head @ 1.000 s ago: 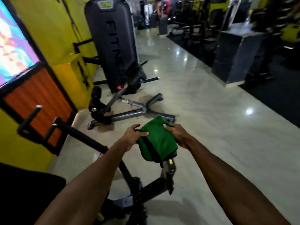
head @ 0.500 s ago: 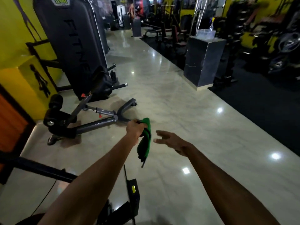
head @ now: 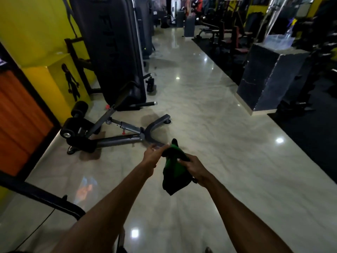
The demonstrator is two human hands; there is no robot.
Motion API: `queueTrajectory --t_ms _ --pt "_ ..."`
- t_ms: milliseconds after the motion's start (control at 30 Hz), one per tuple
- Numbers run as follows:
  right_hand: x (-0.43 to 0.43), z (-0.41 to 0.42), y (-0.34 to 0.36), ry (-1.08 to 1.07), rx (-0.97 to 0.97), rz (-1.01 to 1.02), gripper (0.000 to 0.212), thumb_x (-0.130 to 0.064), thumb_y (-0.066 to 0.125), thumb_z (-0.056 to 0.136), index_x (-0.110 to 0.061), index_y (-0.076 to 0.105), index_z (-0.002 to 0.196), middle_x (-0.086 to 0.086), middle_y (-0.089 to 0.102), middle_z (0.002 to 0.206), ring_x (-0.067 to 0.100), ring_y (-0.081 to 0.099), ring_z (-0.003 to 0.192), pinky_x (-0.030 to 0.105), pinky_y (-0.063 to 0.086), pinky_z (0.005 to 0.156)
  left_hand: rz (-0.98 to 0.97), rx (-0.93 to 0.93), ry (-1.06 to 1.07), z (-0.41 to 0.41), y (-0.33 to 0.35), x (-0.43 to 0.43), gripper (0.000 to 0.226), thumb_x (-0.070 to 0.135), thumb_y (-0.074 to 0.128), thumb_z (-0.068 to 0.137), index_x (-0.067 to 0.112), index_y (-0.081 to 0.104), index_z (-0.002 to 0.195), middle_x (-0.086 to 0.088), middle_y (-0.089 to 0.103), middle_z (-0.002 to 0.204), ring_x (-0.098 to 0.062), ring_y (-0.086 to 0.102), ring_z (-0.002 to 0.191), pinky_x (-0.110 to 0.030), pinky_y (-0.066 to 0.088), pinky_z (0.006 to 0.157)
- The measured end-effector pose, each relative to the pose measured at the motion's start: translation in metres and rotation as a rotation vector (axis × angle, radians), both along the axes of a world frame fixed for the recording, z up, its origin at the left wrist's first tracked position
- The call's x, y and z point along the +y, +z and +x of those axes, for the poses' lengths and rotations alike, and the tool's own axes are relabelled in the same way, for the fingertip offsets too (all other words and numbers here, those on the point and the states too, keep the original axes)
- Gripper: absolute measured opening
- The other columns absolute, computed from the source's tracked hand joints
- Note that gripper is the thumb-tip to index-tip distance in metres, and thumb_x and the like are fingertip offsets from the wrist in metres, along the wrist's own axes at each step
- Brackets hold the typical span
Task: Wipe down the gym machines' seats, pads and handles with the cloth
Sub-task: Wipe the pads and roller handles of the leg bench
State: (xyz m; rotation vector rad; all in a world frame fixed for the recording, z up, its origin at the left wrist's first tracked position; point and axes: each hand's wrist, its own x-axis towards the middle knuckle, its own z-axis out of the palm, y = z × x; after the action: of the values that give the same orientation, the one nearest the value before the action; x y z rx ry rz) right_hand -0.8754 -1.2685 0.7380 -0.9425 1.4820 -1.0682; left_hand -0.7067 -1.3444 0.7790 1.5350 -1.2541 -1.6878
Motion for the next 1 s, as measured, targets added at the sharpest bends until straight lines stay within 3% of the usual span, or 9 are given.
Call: queueTrajectory --t_ms 67,133,233,367,567,633,867,933,1000 --pt "-0.034 -0.027 -0.001 0.000 -0.105 0.049 0.032 -0.017 0.065 0.097 -0.010 0.066 0.129 0.011 0.075 0.113 0.027 0.072 0.103 0.042 0.059 0.094 0.109 -0.022 -0.019 -0.012 -0.011 -0.020 0.099 0.070 0.073 0.068 0.024 0.034 0.146 -0.008 0.038 0.144 -0.034 0.038 0.132 -0.053 0.041 0.103" --pt "-0.071 -0.053 -0.001 -0.039 -0.234 0.131 0.033 -0.019 0.063 0.094 -0.007 0.067 0.124 0.016 0.075 0.110 0.033 0.071 0.103 0.046 0.058 0.095 0.246 0.060 -0.002 -0.029 -0.021 -0.040 0.100 0.072 0.073 0.066 0.023 0.036 0.145 -0.013 0.042 0.142 -0.038 0.044 0.128 -0.054 0.044 0.102" --pt "-0.123 -0.081 0.004 -0.024 -0.414 0.196 0.033 -0.018 0.060 0.091 -0.002 0.069 0.119 0.021 0.074 0.113 0.039 0.068 0.110 0.046 0.056 0.099 0.340 0.257 0.049 -0.053 -0.024 -0.067 0.087 0.061 0.077 0.070 0.010 0.047 0.134 -0.018 0.061 0.125 -0.036 0.062 0.111 -0.051 0.054 0.093" --pt "-0.192 -0.098 0.010 0.127 -0.446 0.161 0.038 -0.022 0.060 0.092 -0.004 0.069 0.124 0.021 0.073 0.118 0.039 0.067 0.115 0.051 0.051 0.106 0.251 0.387 0.236 -0.073 -0.021 -0.114 0.063 0.042 0.078 0.075 0.008 0.063 0.125 -0.015 0.068 0.116 -0.030 0.066 0.103 -0.040 0.057 0.077" --pt "-0.304 -0.095 0.004 0.157 -0.237 0.050 0.016 -0.016 0.069 0.094 -0.010 0.074 0.108 0.017 0.076 0.111 0.030 0.074 0.097 0.041 0.061 0.085 0.156 0.491 0.497 -0.071 -0.016 -0.210 0.047 0.006 0.075 0.081 0.003 0.062 0.126 -0.017 0.069 0.119 -0.030 0.069 0.100 -0.037 0.061 0.069" --pt "-0.351 -0.088 -0.005 0.153 -0.141 0.001 0.019 -0.014 0.071 0.093 -0.011 0.072 0.112 0.012 0.075 0.111 0.023 0.072 0.094 0.032 0.060 0.078 0.095 0.486 0.557 -0.068 -0.016 -0.254 0.043 0.001 0.071 0.084 0.007 0.060 0.125 -0.014 0.070 0.117 -0.028 0.068 0.098 -0.037 0.060 0.064" --pt "-0.509 -0.048 -0.022 0.089 0.159 -0.159 0.050 -0.020 0.084 0.083 -0.023 0.058 0.125 -0.002 0.062 0.117 0.020 0.059 0.111 0.036 0.050 0.099 0.023 0.386 0.585 -0.045 -0.018 -0.414 0.041 0.006 0.075 0.082 0.016 0.060 0.118 -0.011 0.069 0.113 -0.031 0.067 0.100 -0.041 0.058 0.074" --pt "-0.546 -0.035 -0.021 0.066 0.204 -0.198 0.056 -0.029 0.087 0.078 -0.022 0.060 0.126 0.004 0.062 0.125 0.021 0.060 0.112 0.034 0.052 0.097 -0.001 0.342 0.569 -0.037 -0.014 -0.458 0.039 0.007 0.075 0.081 0.014 0.060 0.117 -0.012 0.069 0.113 -0.031 0.067 0.101 -0.042 0.059 0.075" --pt "-0.574 -0.024 -0.016 0.097 0.109 -0.169 0.048 -0.023 0.084 0.085 -0.015 0.059 0.125 0.009 0.064 0.123 0.014 0.064 0.102 0.019 0.055 0.081 -0.042 0.296 0.548 -0.035 -0.013 -0.496 0.036 0.009 0.075 0.082 0.014 0.060 0.114 -0.014 0.069 0.113 -0.032 0.067 0.101 -0.043 0.059 0.076"
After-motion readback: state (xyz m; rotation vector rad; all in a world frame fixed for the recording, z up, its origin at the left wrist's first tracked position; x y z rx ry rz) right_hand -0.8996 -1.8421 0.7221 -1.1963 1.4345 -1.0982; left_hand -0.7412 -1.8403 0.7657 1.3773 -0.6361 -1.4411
